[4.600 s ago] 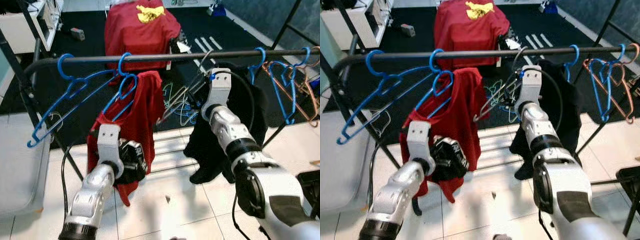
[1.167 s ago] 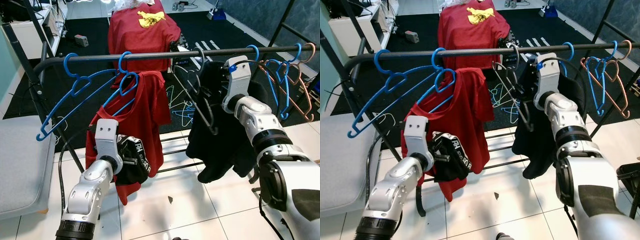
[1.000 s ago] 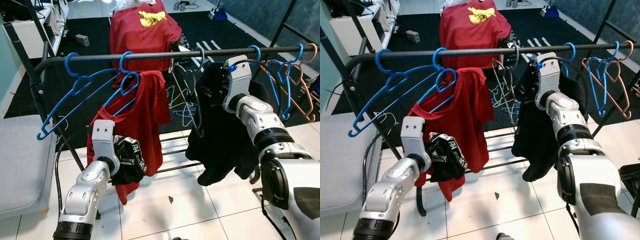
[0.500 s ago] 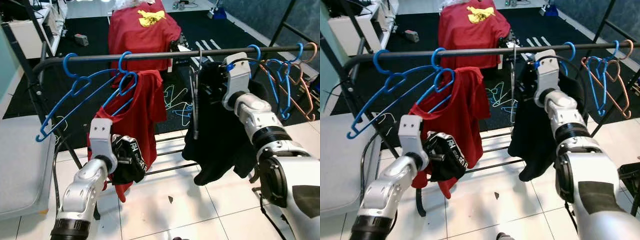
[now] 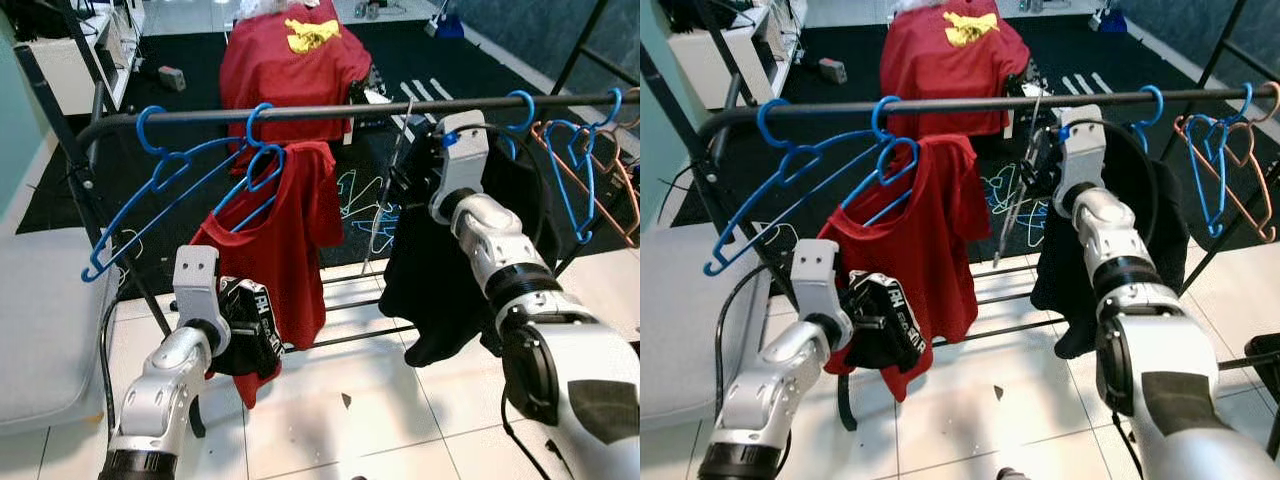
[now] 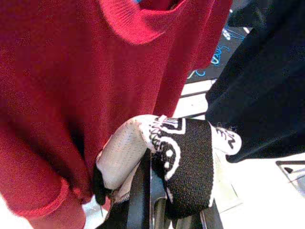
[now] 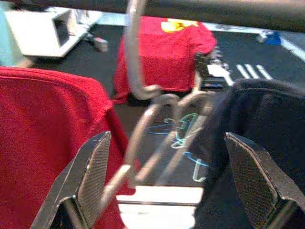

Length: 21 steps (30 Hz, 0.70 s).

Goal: Hang hanger

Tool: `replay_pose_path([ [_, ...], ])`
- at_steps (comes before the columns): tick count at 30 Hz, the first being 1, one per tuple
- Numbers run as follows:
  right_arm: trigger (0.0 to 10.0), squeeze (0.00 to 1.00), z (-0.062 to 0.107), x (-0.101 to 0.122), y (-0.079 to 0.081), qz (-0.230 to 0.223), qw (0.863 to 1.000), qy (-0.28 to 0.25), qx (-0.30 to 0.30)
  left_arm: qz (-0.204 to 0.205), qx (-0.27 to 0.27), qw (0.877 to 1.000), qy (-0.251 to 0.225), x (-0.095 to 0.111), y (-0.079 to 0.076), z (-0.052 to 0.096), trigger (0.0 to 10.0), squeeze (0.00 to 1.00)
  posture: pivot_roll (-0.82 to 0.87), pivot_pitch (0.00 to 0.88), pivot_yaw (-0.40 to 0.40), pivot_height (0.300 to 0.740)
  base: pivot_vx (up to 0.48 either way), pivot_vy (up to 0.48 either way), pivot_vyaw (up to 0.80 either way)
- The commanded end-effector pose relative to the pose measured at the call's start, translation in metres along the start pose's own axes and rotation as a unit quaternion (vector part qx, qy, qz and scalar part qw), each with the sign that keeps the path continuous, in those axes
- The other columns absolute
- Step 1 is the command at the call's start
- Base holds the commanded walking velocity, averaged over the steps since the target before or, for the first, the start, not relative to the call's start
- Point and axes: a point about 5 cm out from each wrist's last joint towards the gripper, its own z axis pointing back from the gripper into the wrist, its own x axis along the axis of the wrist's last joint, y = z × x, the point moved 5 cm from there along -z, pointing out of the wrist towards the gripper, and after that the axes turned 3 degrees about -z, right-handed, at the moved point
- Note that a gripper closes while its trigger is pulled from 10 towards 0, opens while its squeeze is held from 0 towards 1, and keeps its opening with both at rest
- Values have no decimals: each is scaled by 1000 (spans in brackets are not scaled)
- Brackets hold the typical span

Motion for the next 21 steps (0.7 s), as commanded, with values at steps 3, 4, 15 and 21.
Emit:
replay_pose_path([
  [3,10000,0,9,-5,4,-3,999,-36,-21,10,-4,1000,-4,-4,-5,-6,10000,0,-99,5,1,740,0,0,0],
  [4,10000,0,11,-6,2,-4,999,-38,-28,12,-5,1000,-4,-4,-6,-6,10000,0,-99,5,1,740,0,0,0],
  [15,10000,0,41,-35,-12,-20,994,-46,-92,-7,-26,1000,-3,-12,-26,-2,10000,0,-43,0,-14,740,0,0,0],
  [21,10000,0,28,-26,-18,-24,994,-25,-101,13,46,998,-33,6,10,-9,10000,0,-66,13,8,740,0,0,0],
])
